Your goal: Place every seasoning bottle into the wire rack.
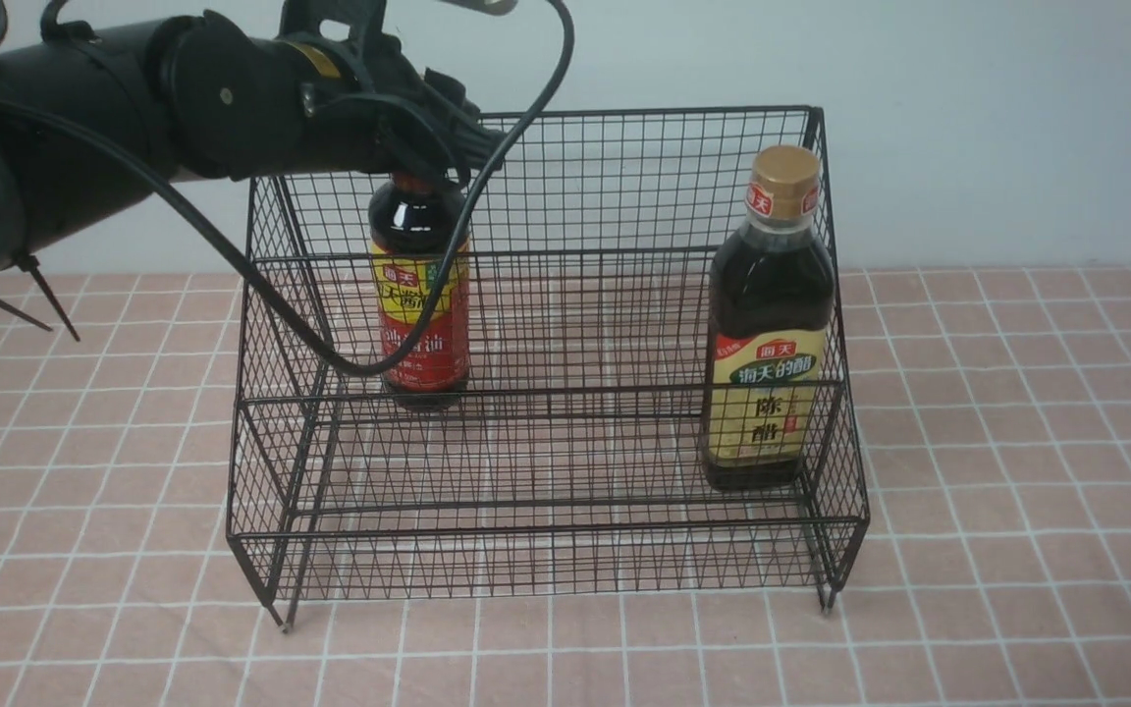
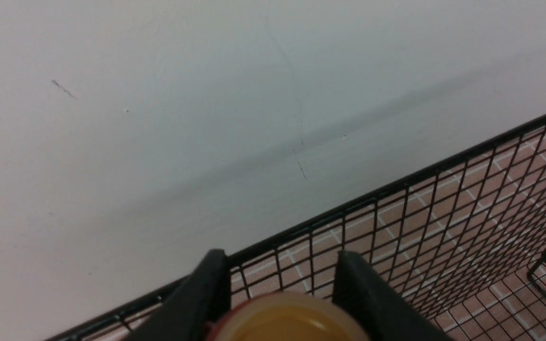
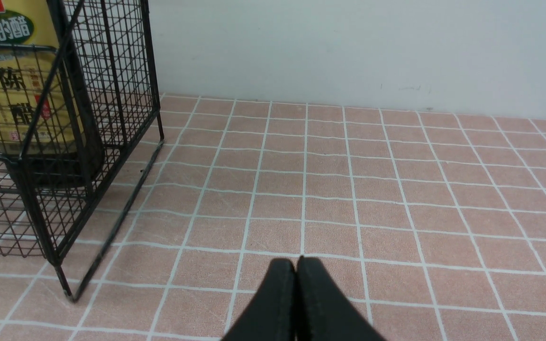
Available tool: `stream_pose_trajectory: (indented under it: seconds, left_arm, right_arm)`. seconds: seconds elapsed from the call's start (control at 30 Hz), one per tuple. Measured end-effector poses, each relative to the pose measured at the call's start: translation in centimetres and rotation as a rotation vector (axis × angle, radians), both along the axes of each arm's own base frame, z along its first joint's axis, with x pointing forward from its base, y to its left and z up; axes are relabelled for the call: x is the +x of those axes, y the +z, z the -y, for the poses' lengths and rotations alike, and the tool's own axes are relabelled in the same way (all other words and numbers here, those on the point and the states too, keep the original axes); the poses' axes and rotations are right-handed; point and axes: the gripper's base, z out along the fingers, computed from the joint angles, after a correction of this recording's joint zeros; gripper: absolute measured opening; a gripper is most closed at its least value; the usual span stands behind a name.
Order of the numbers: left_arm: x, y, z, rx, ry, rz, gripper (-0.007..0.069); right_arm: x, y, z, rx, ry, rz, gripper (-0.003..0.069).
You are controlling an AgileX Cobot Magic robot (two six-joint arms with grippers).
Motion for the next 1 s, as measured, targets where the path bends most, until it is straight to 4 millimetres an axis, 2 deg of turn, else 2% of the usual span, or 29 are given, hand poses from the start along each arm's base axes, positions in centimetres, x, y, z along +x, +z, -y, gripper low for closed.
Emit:
stream_pose_trajectory:
  seconds: [0.1,0.17,0.2,0.3,0.4,0.53,0.6,0.63,0.67,0.7,0.77,0.8,0.83,0.9,1.0]
  left_arm:
    - [0.0,0.0,0.0,0.001,0.0,0.0,0.0267]
    - [0.0,0.6,-0.1,-0.008,0.005,0.033,0.0328]
    - [0.0,0.7,-0.1,-0.008,0.005,0.034,0.0334]
    - [-0.5,1.7,-0.2,-0.018,0.006,0.063,0.0405]
    - [-1.1,3.0,-0.5,-0.028,0.007,0.094,0.0423]
    - [-2.8,5.9,-1.2,-0.047,0.01,0.166,0.0411]
    - [-4.0,7.8,-2.1,-0.06,0.021,0.214,0.0374]
    - [-5.3,9.5,-3.0,-0.069,0.03,0.249,0.0342]
    - [-5.3,9.5,-3.0,-0.069,0.032,0.247,0.0335]
    - [-7.2,11.7,-4.4,-0.08,0.049,0.293,0.0271]
    - [-9.3,13.5,-5.6,-0.079,0.06,0.308,0.0201]
    - [-9.6,13.7,-5.8,-0.08,0.063,0.317,0.0192]
    - [-12.0,15.2,-7.1,-0.074,0.074,0.319,0.0113]
    - [-15.5,16.5,-8.7,-0.051,0.086,0.286,0.0031]
    - [-20.2,17.7,-10.5,-0.037,0.122,0.278,-0.0001]
  right_arm:
    - [0.0,0.0,0.0,0.0,0.0,0.0,-0.0013]
    - [0.0,0.0,0.0,0.0,0.0,0.0,-0.0013]
    - [0.0,0.0,0.0,0.0,0.0,0.0,-0.0013]
    - [0.0,0.0,0.0,0.0,0.0,0.0,-0.0013]
    - [0.0,0.0,0.0,0.0,0.0,0.0,-0.0013]
    - [0.0,0.0,0.0,0.0,0.0,0.0,-0.0013]
    - [0.0,0.0,0.0,0.0,0.0,0.0,-0.0013]
    - [0.0,0.0,0.0,0.0,0.0,0.0,-0.0013]
    - [0.0,0.0,0.0,0.0,0.0,0.0,-0.0013]
    - [0.0,0.0,0.0,0.0,0.0,0.0,-0.0013]
    - [0.0,0.0,0.0,0.0,0.0,0.0,-0.0013]
    - [0.0,0.0,0.0,0.0,0.0,0.0,-0.0013]
    - [0.0,0.0,0.0,0.0,0.0,0.0,-0.0013]
    - [0.0,0.0,0.0,0.0,0.0,0.0,-0.0013]
    - [0.0,0.0,0.0,0.0,0.0,0.0,-0.0013]
